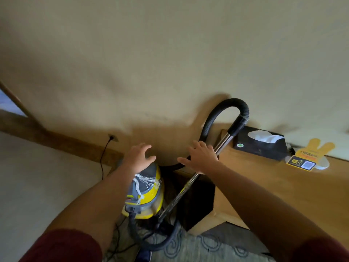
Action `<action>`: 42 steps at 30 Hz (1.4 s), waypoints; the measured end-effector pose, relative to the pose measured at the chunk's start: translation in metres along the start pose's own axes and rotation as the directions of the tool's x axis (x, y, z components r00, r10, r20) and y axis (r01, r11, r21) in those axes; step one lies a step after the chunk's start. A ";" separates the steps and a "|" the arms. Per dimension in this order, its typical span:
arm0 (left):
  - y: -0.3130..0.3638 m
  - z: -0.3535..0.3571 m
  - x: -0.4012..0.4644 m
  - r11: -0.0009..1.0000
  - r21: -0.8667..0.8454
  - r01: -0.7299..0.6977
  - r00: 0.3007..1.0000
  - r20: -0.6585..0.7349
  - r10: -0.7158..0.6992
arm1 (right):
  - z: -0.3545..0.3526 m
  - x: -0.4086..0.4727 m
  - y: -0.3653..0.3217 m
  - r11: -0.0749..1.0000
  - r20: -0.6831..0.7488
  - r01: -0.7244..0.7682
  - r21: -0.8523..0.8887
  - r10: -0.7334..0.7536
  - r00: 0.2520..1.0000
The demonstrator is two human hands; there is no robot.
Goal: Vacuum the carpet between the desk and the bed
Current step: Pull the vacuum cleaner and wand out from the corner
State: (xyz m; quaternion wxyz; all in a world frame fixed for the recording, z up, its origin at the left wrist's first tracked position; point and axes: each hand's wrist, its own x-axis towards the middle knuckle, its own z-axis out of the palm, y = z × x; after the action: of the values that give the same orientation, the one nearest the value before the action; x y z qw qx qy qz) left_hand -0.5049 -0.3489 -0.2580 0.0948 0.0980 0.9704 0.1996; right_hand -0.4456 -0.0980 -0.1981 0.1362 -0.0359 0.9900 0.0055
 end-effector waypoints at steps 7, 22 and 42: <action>-0.064 0.007 0.061 0.975 0.207 -0.079 0.995 0.079 0.064 | 0.036 0.074 -0.030 0.995 0.204 -0.051 -0.087 0.068 0.977; -0.161 0.165 0.140 0.924 0.380 0.049 0.950 0.269 -0.161 | 0.162 0.184 0.009 0.983 0.359 0.055 -0.174 0.011 0.933; -0.222 0.260 0.163 0.725 -0.085 0.683 0.727 0.172 -0.665 | 0.250 0.205 0.006 0.816 0.543 0.012 -0.578 0.374 0.752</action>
State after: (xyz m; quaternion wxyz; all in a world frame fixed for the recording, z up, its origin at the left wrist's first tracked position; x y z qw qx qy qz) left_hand -0.6377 -0.4154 -0.6064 0.2305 -0.2559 0.9143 0.2133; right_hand -0.5758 -0.1008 -0.4940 0.4445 0.0315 0.8384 0.3140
